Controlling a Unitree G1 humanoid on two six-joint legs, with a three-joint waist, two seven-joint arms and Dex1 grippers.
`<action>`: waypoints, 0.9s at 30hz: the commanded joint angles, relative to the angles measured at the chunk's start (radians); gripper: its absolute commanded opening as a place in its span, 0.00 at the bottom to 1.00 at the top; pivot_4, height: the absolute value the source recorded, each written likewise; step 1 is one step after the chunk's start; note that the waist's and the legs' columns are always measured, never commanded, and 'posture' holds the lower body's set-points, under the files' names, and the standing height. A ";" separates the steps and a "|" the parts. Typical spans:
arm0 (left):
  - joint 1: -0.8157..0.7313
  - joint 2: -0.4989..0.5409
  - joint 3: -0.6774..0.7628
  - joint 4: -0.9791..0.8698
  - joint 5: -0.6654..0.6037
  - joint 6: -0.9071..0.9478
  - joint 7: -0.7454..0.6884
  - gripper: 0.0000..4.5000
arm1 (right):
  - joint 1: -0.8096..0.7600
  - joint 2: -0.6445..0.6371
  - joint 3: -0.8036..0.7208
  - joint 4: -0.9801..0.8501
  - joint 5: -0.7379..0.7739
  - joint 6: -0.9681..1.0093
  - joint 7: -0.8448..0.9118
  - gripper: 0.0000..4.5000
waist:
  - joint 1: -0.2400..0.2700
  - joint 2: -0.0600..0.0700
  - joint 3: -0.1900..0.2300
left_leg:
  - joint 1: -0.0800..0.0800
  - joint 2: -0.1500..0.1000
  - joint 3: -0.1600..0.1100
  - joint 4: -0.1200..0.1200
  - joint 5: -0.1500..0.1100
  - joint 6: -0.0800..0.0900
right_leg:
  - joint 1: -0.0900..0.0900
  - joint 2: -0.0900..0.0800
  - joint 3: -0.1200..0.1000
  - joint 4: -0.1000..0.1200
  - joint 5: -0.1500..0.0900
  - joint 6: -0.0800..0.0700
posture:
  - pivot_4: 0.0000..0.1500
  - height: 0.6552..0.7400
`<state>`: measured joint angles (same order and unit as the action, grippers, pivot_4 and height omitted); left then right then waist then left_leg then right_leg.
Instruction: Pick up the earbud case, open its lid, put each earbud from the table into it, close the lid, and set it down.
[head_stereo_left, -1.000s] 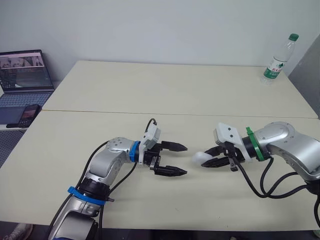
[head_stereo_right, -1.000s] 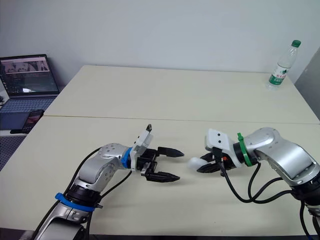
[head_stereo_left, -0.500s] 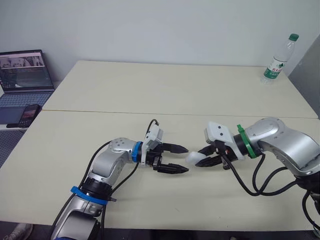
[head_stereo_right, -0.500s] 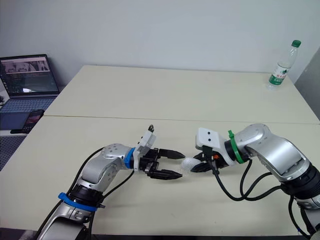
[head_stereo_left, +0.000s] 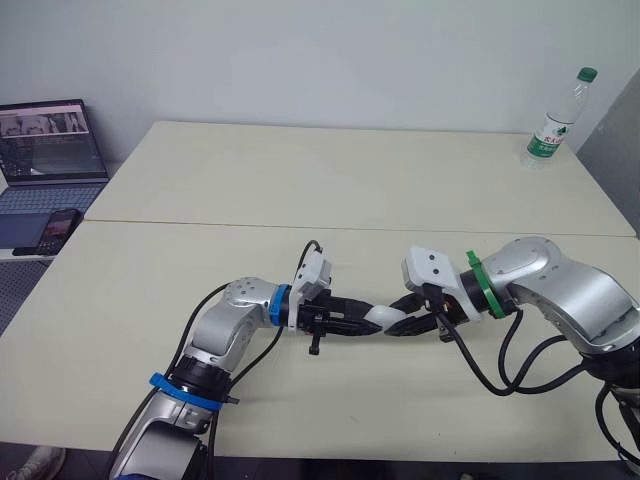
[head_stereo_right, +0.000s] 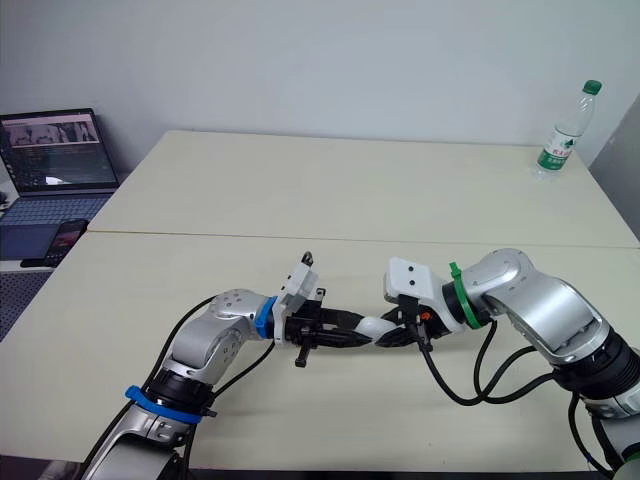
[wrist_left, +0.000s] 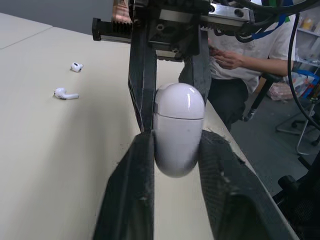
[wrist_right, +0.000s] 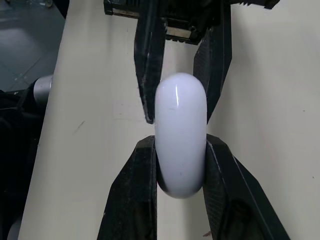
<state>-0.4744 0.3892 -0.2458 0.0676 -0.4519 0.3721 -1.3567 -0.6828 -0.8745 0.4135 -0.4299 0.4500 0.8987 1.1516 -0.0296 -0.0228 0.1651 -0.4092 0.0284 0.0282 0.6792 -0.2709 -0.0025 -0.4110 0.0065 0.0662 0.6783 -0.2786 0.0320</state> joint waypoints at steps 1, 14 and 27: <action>-0.002 -0.003 0.000 -0.014 -0.008 -0.009 -0.009 0.18 | -0.015 -0.001 -0.030 -0.027 -0.007 -0.008 -0.004 0.18 | 0.000 0.000 0.000 | 0.000 0.000 0.000 0.000 0.000 0.000 | 0.000 0.000 0.000 0.000 0.000 0.000 | 1.00 1.00; -0.007 -0.012 0.017 0.006 -0.002 -0.028 0.030 0.18 | 0.005 -0.020 -0.061 -0.045 0.022 -0.007 0.010 0.62 | 0.000 0.000 0.000 | 0.000 0.000 0.000 0.000 0.000 0.000 | 0.000 0.000 0.000 0.000 0.000 0.000 | 1.00 1.00; 0.006 -0.028 0.048 0.001 -0.038 0.020 0.082 0.18 | 0.028 0.030 -0.187 -0.048 0.033 0.024 -0.124 1.00 | 0.000 0.000 0.000 | 0.000 0.000 0.000 0.000 0.000 0.000 | 0.000 -0.001 0.000 0.001 0.000 0.000 | 1.00 1.00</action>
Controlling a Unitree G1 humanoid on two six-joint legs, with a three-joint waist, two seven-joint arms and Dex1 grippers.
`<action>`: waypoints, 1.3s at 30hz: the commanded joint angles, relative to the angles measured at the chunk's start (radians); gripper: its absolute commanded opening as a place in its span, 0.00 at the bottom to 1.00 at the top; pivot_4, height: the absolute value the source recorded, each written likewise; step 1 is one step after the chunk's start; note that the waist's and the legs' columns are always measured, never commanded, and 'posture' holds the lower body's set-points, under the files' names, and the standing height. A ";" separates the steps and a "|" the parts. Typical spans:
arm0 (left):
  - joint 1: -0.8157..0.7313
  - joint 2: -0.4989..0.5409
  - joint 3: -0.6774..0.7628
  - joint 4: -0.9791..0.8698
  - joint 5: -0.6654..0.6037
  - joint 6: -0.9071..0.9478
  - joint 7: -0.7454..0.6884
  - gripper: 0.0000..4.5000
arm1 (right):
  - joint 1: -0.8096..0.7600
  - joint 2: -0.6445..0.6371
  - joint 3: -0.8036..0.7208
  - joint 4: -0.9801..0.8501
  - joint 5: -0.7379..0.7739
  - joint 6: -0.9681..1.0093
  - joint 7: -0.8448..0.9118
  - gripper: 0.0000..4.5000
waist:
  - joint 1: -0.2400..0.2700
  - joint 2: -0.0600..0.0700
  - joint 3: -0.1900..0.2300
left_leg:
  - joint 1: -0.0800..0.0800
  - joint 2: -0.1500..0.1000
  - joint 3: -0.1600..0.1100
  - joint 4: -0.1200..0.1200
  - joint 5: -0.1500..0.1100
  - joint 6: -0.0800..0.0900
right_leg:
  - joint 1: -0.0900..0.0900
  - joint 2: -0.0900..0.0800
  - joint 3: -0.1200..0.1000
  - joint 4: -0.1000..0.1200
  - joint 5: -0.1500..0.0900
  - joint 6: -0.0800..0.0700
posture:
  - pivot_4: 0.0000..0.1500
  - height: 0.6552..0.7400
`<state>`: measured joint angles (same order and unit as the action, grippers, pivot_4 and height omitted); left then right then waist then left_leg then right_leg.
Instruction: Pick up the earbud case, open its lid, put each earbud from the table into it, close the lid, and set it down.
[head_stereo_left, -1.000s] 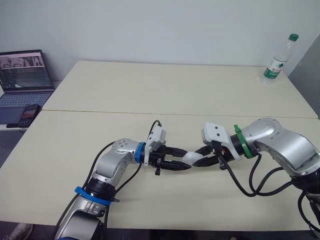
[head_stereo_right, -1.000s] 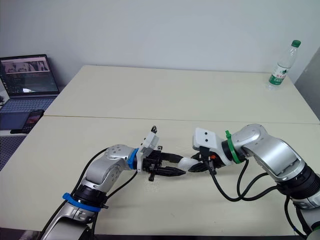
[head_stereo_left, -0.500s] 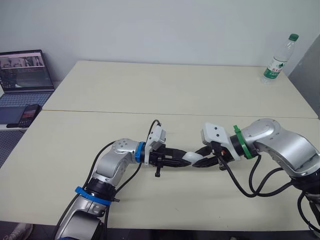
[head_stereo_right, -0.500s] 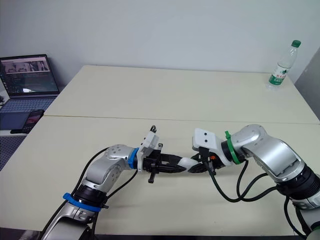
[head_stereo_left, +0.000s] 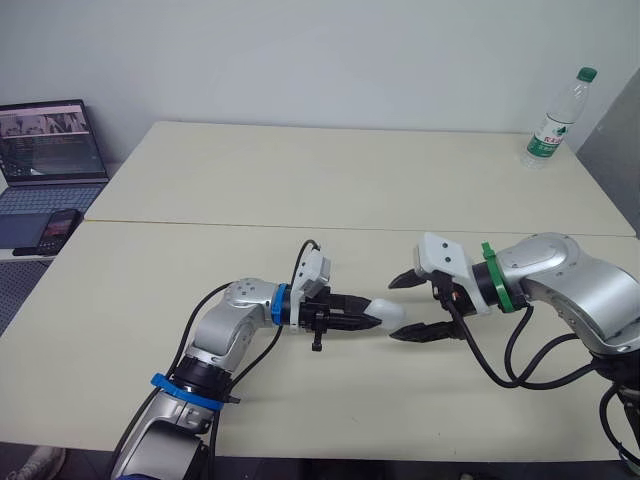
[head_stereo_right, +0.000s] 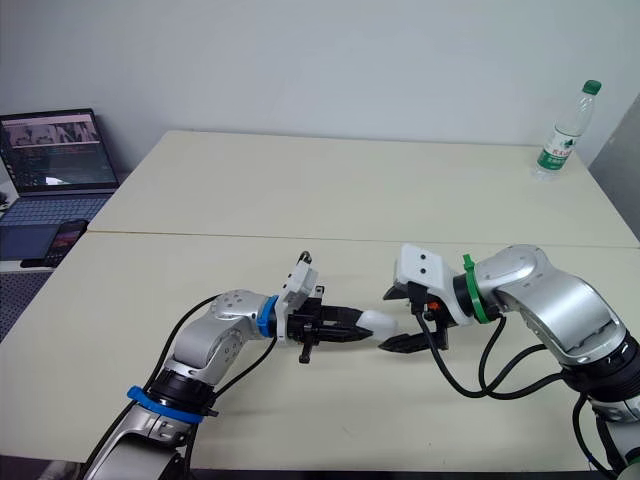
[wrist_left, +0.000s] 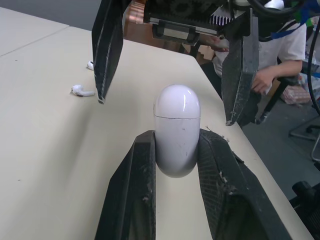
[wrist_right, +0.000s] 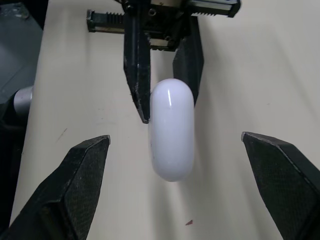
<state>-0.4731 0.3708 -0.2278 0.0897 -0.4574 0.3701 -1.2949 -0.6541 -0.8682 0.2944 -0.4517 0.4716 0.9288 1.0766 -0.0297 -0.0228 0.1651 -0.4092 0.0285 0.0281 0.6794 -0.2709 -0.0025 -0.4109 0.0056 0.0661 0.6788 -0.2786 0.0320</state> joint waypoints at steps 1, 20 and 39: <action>0.009 -0.012 0.041 -0.027 -0.047 0.042 0.033 0.18 | 0.005 0.035 -0.089 -0.025 0.015 -0.010 -0.065 1.00 | 0.000 0.000 0.000 | 0.000 0.000 0.000 0.000 0.000 0.000 | 0.000 0.000 0.000 0.000 0.000 0.000 | 1.00 1.00; 0.034 -0.034 0.101 -0.087 -0.123 0.167 0.129 0.18 | 0.022 0.066 -0.076 0.002 -0.070 -0.101 -0.133 1.00 | 0.000 0.000 0.000 | 0.000 0.000 0.000 0.000 0.000 0.000 | 0.000 -0.001 0.000 0.001 0.000 0.000 | 1.00 1.00; 0.047 -0.021 0.094 -0.102 -0.114 0.162 0.113 0.18 | -0.039 0.114 -0.161 0.086 -0.087 -0.097 -0.224 1.00 | 0.000 0.000 0.000 | 0.000 -0.001 0.001 0.000 0.000 0.000 | 0.000 -0.001 0.001 0.001 0.000 0.000 | 1.00 1.00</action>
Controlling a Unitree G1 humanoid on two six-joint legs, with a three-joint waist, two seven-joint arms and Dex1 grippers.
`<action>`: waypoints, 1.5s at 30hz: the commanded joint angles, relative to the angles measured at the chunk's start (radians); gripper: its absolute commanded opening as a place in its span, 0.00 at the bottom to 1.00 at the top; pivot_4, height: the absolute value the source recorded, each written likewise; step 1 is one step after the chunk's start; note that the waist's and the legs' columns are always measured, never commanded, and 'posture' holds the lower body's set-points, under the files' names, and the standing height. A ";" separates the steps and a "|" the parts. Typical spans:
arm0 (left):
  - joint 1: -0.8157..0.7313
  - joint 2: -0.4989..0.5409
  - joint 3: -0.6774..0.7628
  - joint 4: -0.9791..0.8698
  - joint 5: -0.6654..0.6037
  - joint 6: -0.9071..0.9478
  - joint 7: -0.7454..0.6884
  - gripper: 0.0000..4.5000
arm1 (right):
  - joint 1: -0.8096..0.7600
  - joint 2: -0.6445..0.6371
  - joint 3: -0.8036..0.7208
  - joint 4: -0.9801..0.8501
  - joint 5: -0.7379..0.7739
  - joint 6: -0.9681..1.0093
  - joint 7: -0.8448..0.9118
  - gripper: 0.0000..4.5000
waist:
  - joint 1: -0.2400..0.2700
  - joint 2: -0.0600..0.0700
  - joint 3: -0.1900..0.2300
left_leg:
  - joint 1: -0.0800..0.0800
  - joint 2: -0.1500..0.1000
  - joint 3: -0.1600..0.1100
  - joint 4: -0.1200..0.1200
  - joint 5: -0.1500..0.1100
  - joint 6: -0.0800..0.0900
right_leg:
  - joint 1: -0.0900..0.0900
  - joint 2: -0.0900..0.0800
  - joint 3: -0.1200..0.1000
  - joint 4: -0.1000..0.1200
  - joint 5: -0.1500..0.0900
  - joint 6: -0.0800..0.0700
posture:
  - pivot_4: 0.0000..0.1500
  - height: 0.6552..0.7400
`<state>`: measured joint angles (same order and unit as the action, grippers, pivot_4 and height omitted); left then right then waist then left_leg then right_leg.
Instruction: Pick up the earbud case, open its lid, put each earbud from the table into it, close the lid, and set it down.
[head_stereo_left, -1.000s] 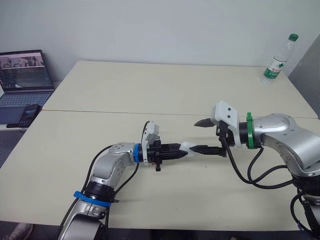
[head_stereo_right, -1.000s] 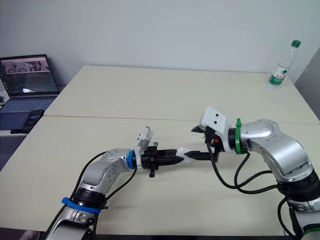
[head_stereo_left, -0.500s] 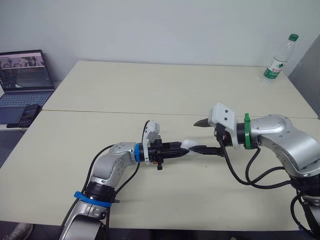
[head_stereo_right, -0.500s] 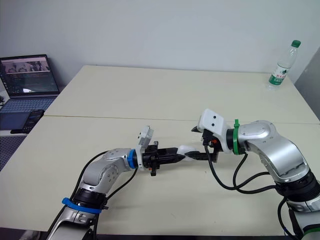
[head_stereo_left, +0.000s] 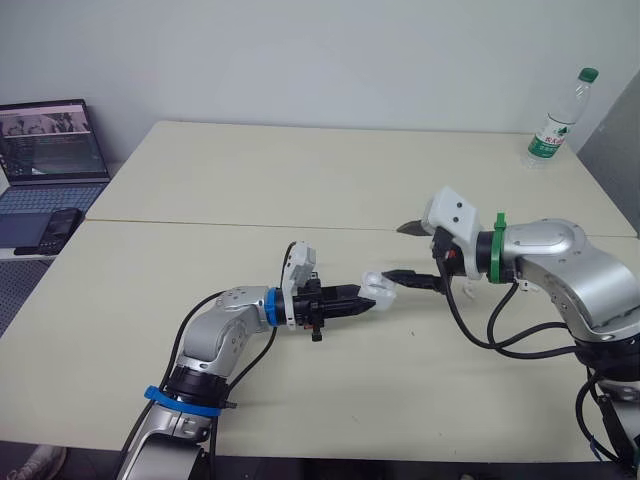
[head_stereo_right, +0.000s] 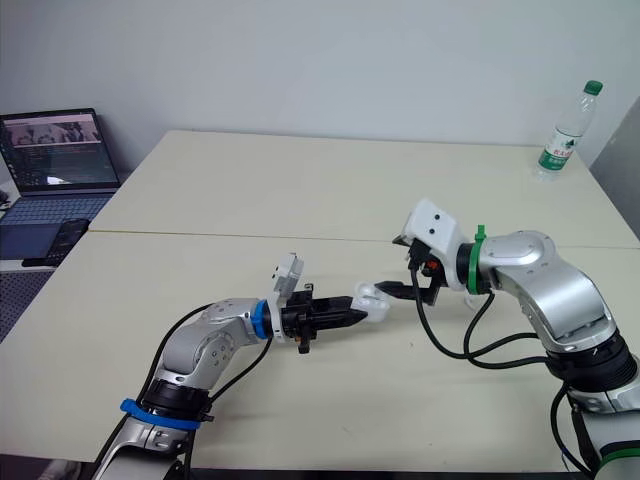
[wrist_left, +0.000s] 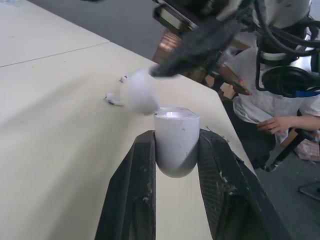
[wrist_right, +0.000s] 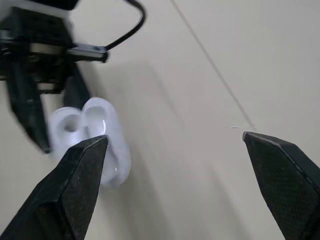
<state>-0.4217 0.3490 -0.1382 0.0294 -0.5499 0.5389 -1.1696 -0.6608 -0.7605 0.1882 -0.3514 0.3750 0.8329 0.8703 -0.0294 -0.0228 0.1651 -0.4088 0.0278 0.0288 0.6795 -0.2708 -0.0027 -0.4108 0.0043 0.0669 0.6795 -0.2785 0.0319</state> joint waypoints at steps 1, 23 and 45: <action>-0.006 0.001 0.005 -0.040 -0.021 -0.007 -0.013 0.18 | -0.035 0.009 -0.065 -0.014 0.015 0.003 -0.021 1.00 | 0.000 0.000 0.000 | 0.000 0.000 0.000 0.000 0.000 0.000 | 0.000 0.000 0.000 0.000 0.000 0.000 | 1.00 1.00; 0.075 0.033 0.019 -0.170 0.045 -0.118 0.084 0.18 | -0.086 -0.135 -0.064 0.339 -0.026 0.485 -0.141 1.00 | -0.003 0.000 0.000 | 0.001 -0.001 0.002 0.000 0.000 0.000 | 0.000 -0.003 0.002 0.001 0.000 0.000 | 1.00 1.00; 0.127 0.024 0.021 -0.191 0.038 -0.130 0.132 0.18 | -0.344 -0.016 0.212 0.711 -0.051 0.688 -0.152 1.00 | -0.003 0.000 0.000 | 0.001 -0.001 0.002 -0.001 0.000 0.000 | 0.000 -0.003 0.002 0.000 0.000 0.000 | 1.00 1.00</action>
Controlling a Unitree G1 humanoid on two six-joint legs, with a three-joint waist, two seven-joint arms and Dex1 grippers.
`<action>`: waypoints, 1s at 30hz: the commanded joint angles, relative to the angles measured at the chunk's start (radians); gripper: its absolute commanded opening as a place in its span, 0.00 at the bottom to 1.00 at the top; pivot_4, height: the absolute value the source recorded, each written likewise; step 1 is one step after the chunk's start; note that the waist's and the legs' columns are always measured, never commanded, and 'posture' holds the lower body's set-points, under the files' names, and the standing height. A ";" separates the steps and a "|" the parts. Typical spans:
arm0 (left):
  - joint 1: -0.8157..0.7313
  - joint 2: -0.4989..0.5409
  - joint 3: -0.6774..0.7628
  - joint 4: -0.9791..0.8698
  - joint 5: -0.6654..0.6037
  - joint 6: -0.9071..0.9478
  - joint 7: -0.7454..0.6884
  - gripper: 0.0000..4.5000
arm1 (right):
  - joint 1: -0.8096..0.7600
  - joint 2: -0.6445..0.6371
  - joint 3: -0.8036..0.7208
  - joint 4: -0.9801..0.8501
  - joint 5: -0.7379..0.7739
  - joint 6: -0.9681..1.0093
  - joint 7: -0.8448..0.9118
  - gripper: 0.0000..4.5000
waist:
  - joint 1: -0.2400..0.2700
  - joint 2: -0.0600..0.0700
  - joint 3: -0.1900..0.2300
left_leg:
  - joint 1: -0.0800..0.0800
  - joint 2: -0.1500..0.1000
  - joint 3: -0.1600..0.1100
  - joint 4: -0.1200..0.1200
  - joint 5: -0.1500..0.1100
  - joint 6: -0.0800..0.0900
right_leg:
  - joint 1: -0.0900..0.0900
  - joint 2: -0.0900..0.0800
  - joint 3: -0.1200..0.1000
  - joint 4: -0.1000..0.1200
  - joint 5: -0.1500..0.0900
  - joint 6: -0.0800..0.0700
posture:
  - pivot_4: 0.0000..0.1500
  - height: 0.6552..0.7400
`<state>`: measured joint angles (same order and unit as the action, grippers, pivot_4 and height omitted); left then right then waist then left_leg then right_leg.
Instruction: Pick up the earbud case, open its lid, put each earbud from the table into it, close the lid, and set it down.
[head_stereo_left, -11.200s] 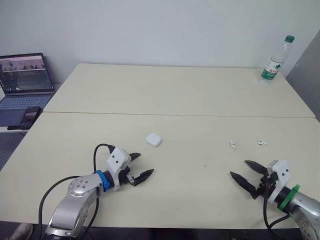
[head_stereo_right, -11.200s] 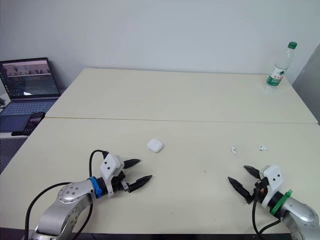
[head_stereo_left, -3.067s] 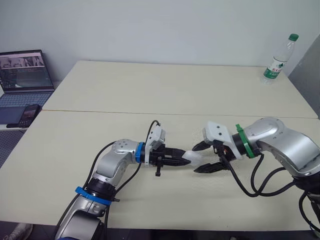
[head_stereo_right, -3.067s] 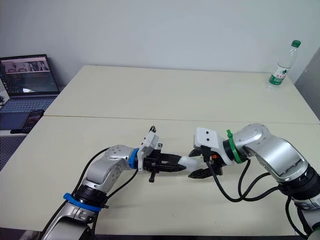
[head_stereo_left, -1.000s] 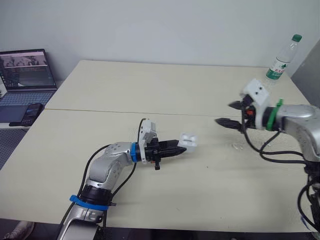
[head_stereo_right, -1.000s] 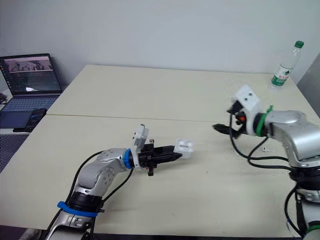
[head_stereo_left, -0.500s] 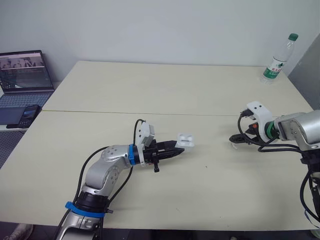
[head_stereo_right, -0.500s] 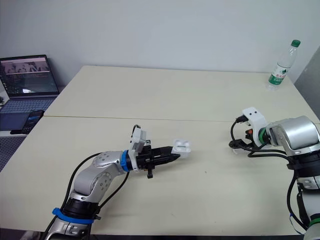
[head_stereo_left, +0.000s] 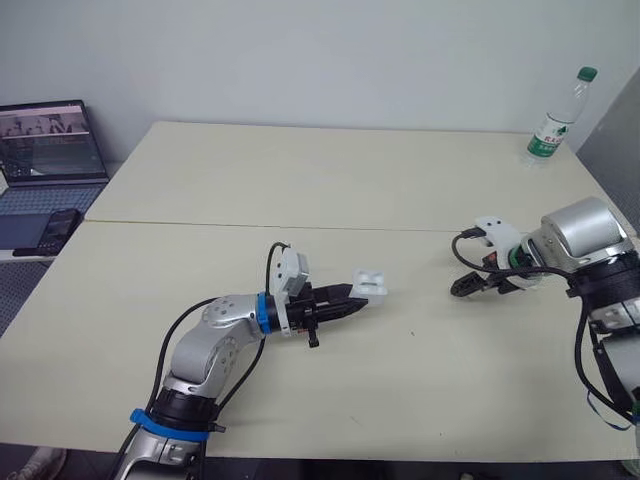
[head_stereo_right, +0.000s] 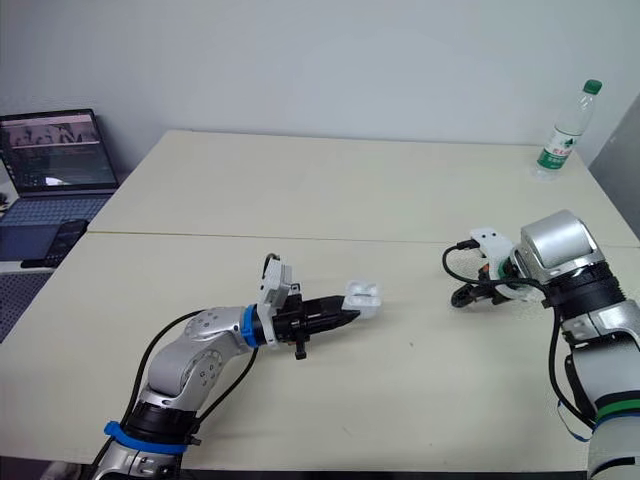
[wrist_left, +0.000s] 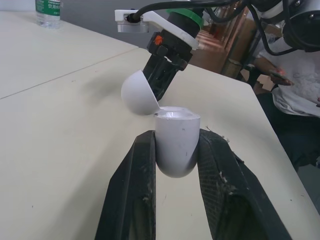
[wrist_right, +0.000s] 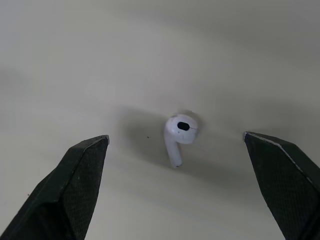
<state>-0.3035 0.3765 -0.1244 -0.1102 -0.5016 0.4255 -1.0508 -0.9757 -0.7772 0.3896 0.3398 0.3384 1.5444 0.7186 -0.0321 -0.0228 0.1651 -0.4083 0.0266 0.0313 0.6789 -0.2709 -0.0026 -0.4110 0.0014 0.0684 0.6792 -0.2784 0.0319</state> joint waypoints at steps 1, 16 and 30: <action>0.013 -0.002 0.008 -0.055 -0.011 -0.017 0.016 0.18 | -0.033 0.005 0.014 0.026 -0.017 -0.028 0.000 1.00 | 0.000 0.000 0.000 | 0.000 0.000 0.000 0.000 0.000 0.000 | 0.000 0.000 0.000 0.000 0.000 0.000 | 1.00 1.00; 0.035 -0.006 0.005 -0.071 -0.011 -0.021 0.043 0.18 | -0.064 0.031 0.088 0.030 -0.041 -0.056 0.035 0.49 | 0.000 0.000 0.000 | 0.000 0.000 0.000 0.000 0.000 0.000 | 0.000 0.000 0.000 0.000 0.000 0.000 | 1.00 1.00; 0.027 -0.009 0.008 -0.056 -0.013 -0.024 0.035 0.18 | -0.066 0.015 0.073 -0.076 0.005 -0.012 0.073 0.09 | 0.000 0.000 0.000 | 0.000 0.000 0.000 0.000 0.000 0.000 | 0.000 0.000 0.000 0.000 0.000 0.000 | 1.00 1.00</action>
<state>-0.2675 0.3702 -0.1230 -0.1471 -0.5025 0.4226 -1.0127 -1.0199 -0.7406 0.4787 0.3159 0.3229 1.5323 0.7688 -0.0324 -0.0228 0.1651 -0.4082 0.0269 0.0311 0.6787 -0.2709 -0.0026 -0.4113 0.0012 0.0681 0.6794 -0.2784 0.0319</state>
